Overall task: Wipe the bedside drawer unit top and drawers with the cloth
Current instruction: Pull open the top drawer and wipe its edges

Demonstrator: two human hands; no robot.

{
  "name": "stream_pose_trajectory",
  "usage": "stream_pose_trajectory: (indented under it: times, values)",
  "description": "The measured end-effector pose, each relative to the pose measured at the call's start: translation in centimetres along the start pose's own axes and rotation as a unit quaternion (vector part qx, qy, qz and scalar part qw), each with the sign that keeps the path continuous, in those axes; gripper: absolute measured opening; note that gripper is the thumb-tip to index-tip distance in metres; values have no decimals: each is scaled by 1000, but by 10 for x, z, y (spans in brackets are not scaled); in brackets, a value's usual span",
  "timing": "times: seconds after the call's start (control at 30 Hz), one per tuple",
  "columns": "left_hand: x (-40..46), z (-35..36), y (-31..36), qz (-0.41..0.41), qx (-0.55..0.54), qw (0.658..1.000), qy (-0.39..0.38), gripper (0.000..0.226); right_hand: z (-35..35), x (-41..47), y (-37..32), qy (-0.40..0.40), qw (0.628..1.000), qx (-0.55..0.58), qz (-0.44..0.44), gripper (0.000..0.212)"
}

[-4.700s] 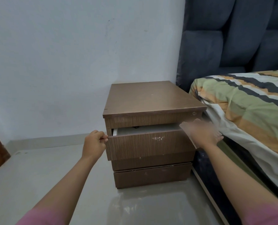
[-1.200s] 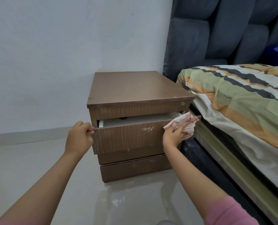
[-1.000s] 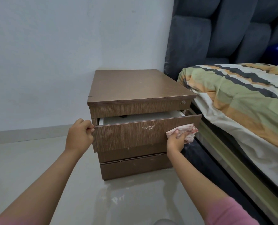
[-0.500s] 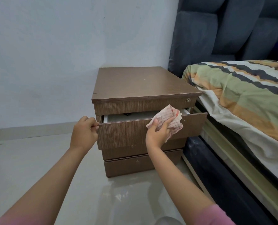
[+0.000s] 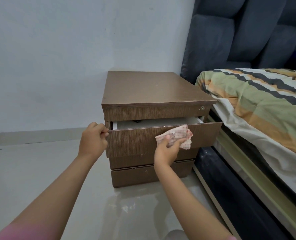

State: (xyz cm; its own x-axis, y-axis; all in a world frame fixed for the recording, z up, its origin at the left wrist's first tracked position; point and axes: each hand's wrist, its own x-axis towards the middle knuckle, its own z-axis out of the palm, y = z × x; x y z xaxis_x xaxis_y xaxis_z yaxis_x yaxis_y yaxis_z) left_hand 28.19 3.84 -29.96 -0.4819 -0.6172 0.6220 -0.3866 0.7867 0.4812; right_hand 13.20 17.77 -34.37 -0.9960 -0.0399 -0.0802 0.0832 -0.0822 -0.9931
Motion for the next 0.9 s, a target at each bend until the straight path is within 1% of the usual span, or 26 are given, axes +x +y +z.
stream_pose_trajectory:
  times: [0.07, 0.13, 0.23, 0.3, 0.6, 0.9]
  values:
    - [0, 1, -1, -3, -1, 1000, 1, 8, 7, 0, -14, 5, 1000, 10, -24, 71]
    - [0, 1, -3, -4, -3, 1000, 3, 8, 13, 7, -25, 2, 1000, 16, -26, 79]
    - [0, 1, -3, -2, -9, 1000, 6, 9, 18, 15, -34, -13, 999, -34, -12, 96]
    - [0, 2, -4, -2, -11, 1000, 3, 9, 20, 17, -36, -15, 998, -51, -14, 99]
    - [1, 0, -3, 4, -5, 1000, -6, 11, 7, 50, -55, 69, 996, -55, 20, 89]
    - [0, 0, 0, -2, 11, 1000, -5, 13, -32, 101, -61, 97, 991, -87, 8, 85]
